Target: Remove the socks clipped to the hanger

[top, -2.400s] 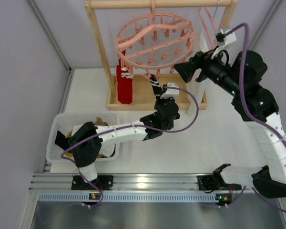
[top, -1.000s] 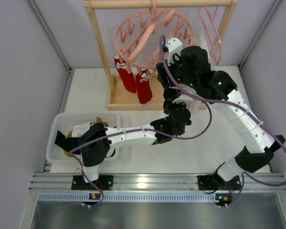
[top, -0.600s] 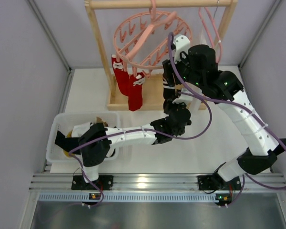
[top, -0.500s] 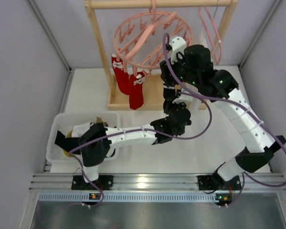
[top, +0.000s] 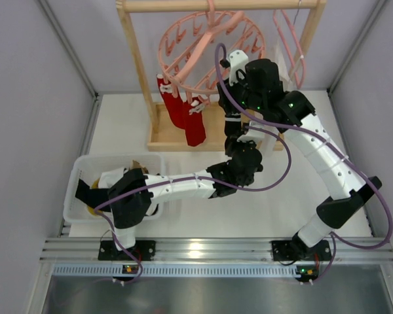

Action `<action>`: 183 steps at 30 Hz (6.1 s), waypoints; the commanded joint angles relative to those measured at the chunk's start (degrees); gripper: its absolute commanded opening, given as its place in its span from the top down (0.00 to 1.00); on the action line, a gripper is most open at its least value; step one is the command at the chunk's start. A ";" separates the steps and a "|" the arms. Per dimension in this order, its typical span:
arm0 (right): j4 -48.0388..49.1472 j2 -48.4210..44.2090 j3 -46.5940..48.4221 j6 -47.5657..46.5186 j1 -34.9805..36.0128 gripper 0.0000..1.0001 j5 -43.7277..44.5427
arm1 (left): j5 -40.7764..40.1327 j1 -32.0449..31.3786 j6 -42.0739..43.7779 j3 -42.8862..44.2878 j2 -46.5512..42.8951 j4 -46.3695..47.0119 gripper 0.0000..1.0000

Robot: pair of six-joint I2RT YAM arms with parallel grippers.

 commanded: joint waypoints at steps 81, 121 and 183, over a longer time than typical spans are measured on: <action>19.33 -34.66 -38.44 12.85 -4.75 0.01 -12.98 | 13.76 50.45 -59.04 -44.56 -73.90 -58.95 0.14; 28.20 -50.57 -52.85 15.48 -4.84 0.01 -20.45 | 80.72 44.82 -20.45 -37.36 -31.38 13.72 0.05; 3.33 -11.02 -8.47 5.90 7.81 0.18 26.13 | 7.78 -1.49 8.72 -0.36 5.10 16.01 1.00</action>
